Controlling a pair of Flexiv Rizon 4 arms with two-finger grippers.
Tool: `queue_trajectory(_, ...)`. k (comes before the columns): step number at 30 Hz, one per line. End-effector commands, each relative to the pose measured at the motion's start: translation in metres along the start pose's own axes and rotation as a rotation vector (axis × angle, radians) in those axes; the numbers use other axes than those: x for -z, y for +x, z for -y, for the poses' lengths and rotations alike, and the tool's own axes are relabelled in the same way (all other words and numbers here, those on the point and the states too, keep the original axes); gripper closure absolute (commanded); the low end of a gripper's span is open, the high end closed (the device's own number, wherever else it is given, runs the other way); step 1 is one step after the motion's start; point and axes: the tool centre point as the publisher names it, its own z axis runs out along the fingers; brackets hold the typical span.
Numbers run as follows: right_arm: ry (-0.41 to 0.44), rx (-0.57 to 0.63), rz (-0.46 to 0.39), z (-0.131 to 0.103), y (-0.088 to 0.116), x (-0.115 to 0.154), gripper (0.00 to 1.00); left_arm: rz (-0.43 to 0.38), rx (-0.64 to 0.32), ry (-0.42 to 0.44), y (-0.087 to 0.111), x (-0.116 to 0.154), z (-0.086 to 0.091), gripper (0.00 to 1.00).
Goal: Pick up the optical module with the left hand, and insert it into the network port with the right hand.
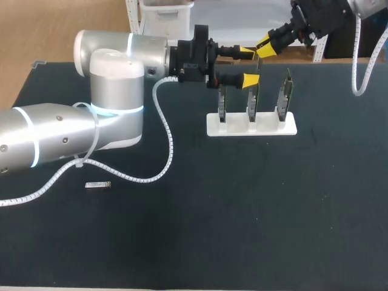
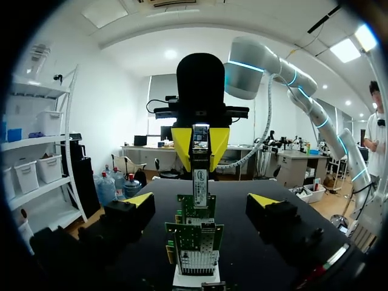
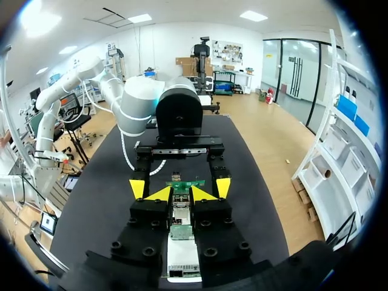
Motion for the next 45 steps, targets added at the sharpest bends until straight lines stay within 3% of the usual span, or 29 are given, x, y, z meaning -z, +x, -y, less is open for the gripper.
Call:
queue_trajectory(1,0.005,-0.001,0.005,-0.001,0.001,0.000,1.00,-0.055,-0.016,-0.009,-0.009,0.006,0.008,0.00)
queue_trajectory(8,0.009,-0.001,0.008,-0.001,0.002,0.000,1.00,-0.134,0.017,-0.023,0.002,0.015,0.007,0.00)
queue_trajectory(16,0.009,-0.002,0.012,-0.001,0.002,0.000,1.00,-0.222,-0.031,0.009,0.003,0.016,0.010,0.00)
queue_trajectory(33,0.012,0.000,0.014,-0.001,0.002,-0.001,1.00,-0.310,0.035,0.070,0.015,0.015,0.007,0.00)
queue_trajectory(45,0.016,0.002,0.015,0.000,0.002,0.000,1.00,-0.324,0.042,0.078,0.018,0.015,0.009,0.00)
